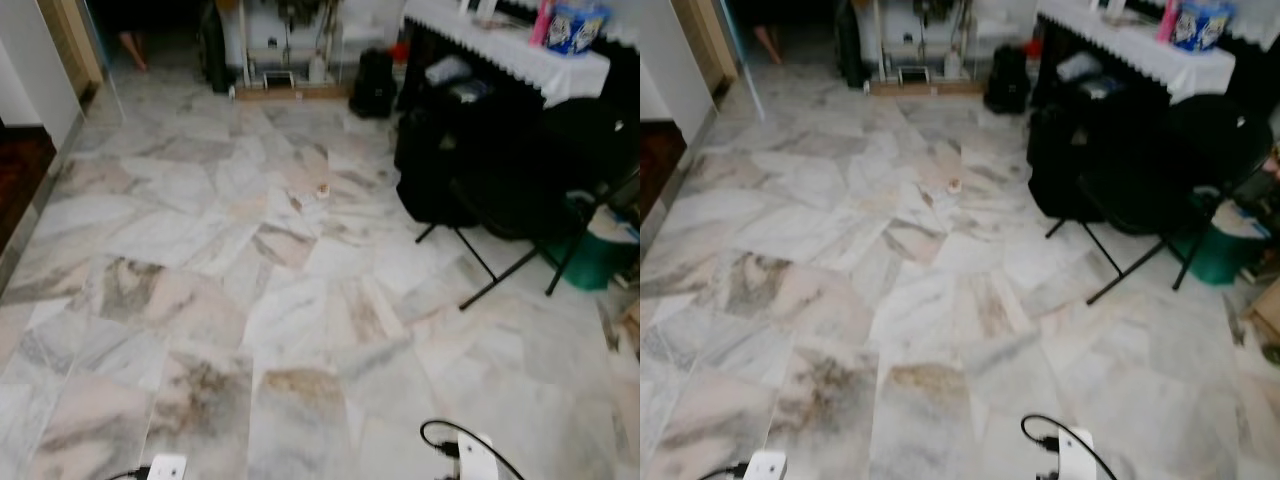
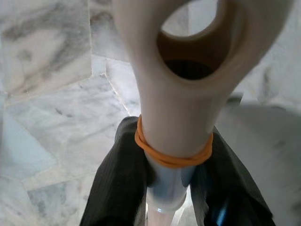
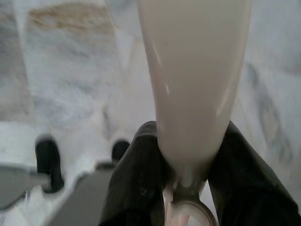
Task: Sweep floor
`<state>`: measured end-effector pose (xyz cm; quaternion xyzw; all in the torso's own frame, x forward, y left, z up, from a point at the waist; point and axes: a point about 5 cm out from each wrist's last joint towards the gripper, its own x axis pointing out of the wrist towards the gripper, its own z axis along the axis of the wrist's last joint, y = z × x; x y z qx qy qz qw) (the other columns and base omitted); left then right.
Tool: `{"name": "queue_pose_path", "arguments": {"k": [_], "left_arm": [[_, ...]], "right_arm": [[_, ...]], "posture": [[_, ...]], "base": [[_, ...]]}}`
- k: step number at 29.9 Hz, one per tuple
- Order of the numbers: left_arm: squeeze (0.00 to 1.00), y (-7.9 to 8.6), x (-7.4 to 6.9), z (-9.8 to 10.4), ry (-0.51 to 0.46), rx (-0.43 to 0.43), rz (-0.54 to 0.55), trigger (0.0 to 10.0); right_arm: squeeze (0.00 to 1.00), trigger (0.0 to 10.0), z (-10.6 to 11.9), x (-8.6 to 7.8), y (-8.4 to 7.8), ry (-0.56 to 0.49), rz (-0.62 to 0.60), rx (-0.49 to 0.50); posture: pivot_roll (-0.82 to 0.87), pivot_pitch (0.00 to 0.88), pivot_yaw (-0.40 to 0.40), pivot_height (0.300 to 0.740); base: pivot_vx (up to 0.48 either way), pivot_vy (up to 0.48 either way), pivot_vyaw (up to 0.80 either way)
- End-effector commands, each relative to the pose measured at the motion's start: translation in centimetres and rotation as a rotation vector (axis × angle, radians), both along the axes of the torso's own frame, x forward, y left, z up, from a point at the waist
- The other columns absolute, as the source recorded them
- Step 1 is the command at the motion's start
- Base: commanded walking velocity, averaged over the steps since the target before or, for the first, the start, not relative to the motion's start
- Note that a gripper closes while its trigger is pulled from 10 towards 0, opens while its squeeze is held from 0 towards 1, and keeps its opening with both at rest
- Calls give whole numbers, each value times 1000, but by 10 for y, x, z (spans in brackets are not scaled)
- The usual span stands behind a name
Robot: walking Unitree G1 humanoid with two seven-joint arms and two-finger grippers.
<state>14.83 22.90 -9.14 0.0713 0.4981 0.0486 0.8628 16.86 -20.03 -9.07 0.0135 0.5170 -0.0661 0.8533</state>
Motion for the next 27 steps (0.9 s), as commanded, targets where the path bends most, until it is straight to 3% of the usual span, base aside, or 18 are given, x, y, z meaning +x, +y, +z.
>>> {"name": "queue_pose_path", "arguments": {"k": [1,17,27], "left_arm": [[0,1,-17,-4,-69,-119,116,10000],[0,-6,-12,-4,-69,-126,115,10000],[0,-8,-9,-3,-72,-128,121,10000]], "right_arm": [[0,10000,10,21,16,-122,204,106],[0,10000,13,29,22,-150,248,96],[0,10000,9,20,21,-138,236,105]], "posture": [[49,0,-168,740],[38,0,-163,740],[44,0,-166,740]], "base": [[409,0,0],[406,0,0],[405,0,549]]}}
